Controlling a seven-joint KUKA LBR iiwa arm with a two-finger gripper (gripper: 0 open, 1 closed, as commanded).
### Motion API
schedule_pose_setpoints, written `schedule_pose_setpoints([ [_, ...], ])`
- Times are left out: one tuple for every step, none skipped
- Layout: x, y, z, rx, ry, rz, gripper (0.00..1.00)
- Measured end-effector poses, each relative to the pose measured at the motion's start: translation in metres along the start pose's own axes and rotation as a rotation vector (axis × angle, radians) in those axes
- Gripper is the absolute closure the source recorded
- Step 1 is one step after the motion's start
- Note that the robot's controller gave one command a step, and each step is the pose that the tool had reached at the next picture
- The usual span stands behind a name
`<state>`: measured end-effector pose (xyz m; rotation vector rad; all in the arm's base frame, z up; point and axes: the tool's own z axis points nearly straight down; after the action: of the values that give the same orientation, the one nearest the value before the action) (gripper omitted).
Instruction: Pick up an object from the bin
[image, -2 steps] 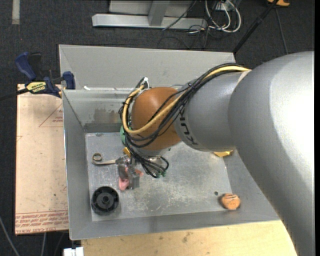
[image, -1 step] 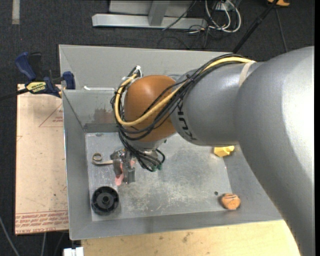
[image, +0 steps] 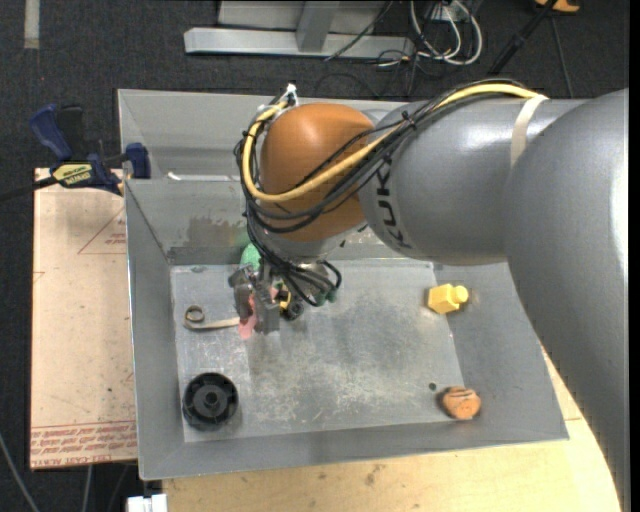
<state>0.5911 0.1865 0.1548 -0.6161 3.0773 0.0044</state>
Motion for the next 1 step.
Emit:
schedule_pose_setpoints([
  [-0.0158, -0.0024, 0.0326, 0.003, -0.011, -0.005, 1.0],
])
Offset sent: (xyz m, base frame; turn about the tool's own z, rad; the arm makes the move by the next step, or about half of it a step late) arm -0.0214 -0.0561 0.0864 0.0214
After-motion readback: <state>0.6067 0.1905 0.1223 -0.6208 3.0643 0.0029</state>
